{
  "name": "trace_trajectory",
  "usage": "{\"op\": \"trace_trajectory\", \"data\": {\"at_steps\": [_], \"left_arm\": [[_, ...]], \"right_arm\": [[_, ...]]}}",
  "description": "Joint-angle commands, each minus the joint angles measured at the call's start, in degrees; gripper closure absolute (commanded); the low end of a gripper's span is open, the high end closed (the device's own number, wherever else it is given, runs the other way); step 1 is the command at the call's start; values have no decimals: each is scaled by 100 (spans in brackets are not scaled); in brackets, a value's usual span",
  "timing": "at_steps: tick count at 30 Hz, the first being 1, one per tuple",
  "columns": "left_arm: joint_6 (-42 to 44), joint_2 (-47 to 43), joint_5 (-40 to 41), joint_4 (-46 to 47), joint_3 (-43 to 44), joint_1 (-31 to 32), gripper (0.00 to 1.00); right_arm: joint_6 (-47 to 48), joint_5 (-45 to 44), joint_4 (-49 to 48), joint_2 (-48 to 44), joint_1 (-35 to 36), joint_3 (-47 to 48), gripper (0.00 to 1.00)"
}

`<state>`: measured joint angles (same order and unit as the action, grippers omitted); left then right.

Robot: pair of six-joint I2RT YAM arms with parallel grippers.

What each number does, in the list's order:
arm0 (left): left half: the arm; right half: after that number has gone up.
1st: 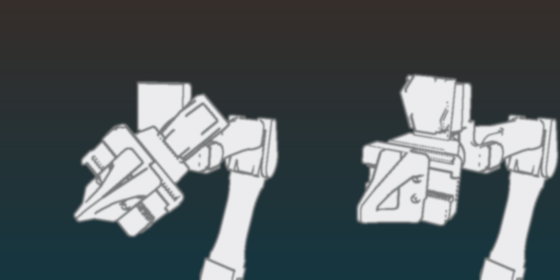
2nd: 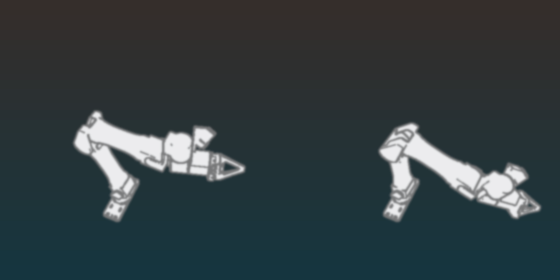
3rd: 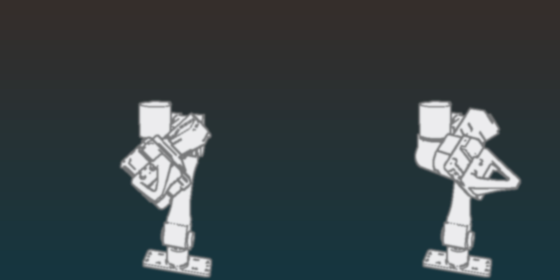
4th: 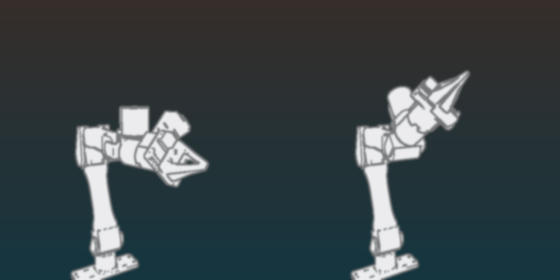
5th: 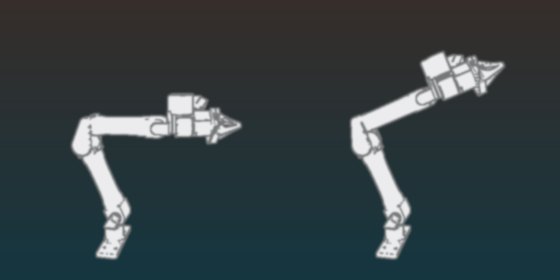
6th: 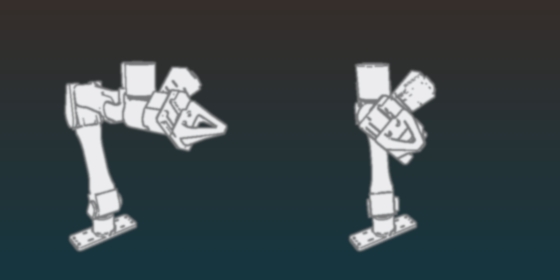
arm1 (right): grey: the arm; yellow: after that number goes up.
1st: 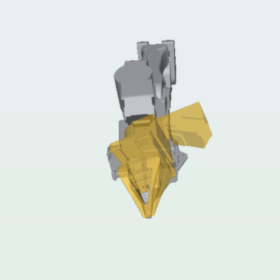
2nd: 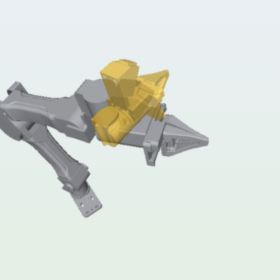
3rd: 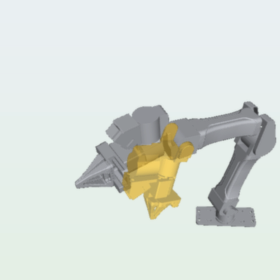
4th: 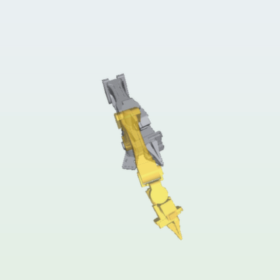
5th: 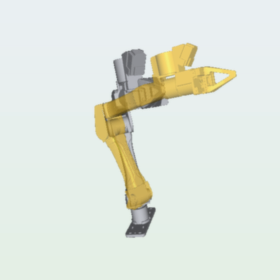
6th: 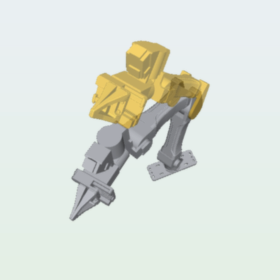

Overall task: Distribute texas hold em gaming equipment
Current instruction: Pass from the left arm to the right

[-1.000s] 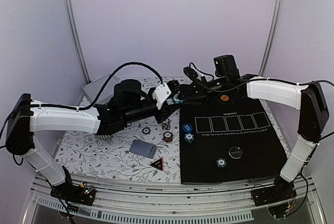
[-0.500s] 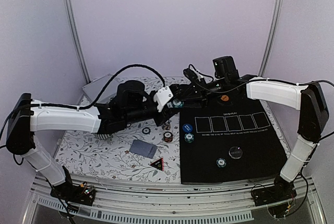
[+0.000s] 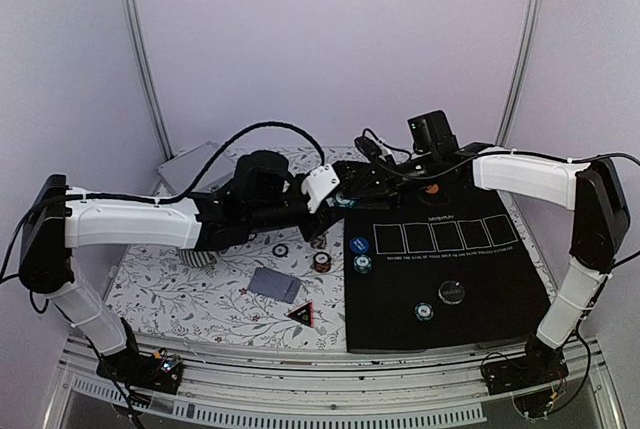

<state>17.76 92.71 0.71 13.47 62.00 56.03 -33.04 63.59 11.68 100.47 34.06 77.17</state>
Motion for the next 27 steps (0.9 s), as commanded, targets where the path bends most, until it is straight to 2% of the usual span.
{"op": "trace_trajectory", "data": {"at_steps": [1,7,10,13,14,16,17,18,27], "left_arm": [[-32,46,18,-48,206,52,100],[-20,55,26,-134,234,53,100],[-31,47,15,-151,221,51,100],[-41,22,-14,-184,210,50,100],[-44,20,-23,-201,203,50,89],[-101,0,122,-149,163,51,36],[-135,-30,219,-113,137,52,13],[-159,-64,329,-95,111,44,4],[-622,-681,592,-298,-429,-193,2]], "right_arm": [[181,-44,132,87,33,54,58],[226,-49,176,137,32,62,79],[235,-57,176,165,4,71,94],[245,-37,180,175,-120,67,97],[254,-15,177,174,-172,70,97],[269,26,172,171,-308,95,98],[283,38,169,179,-383,115,97],[296,46,168,203,-478,141,98],[302,-352,-211,859,-2137,397,98]]}}
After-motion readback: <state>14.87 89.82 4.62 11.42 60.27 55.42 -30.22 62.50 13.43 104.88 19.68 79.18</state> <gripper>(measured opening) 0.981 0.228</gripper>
